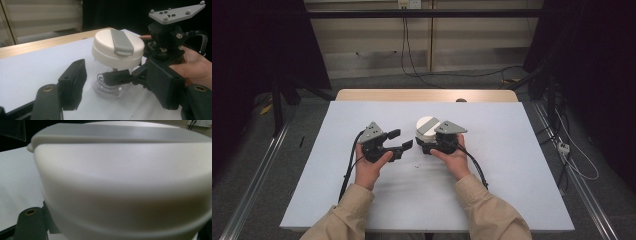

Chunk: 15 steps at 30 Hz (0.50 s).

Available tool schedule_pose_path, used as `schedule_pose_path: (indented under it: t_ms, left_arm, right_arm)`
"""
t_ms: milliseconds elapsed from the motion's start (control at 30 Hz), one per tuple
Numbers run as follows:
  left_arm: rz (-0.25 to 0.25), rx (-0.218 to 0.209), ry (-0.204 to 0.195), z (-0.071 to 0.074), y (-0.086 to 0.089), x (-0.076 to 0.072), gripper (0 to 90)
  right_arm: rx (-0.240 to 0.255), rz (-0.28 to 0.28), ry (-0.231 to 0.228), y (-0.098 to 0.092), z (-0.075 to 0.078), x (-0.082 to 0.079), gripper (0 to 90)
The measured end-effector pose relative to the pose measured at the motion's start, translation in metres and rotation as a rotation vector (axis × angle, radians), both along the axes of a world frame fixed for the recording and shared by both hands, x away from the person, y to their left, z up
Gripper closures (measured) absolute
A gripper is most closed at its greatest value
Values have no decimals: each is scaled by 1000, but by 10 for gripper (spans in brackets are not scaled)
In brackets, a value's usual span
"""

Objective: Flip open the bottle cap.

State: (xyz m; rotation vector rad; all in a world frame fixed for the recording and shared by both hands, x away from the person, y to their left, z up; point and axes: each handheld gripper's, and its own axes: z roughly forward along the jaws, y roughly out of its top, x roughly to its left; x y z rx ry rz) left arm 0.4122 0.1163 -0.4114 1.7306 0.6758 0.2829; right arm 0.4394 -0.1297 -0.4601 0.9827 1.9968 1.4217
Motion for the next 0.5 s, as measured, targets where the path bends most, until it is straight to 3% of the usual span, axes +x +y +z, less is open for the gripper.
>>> schedule_pose_path:
  t_ms: [233, 500]
  left_arm:
    - [6, 10, 35, -2, -4, 6, 431]
    - [-16, 37, 31, 2, -16, 9, 552]
  right_arm:
    - [1, 1, 1, 0, 0, 0, 183]
    - [-1, 0, 0, 0, 0, 0, 183]
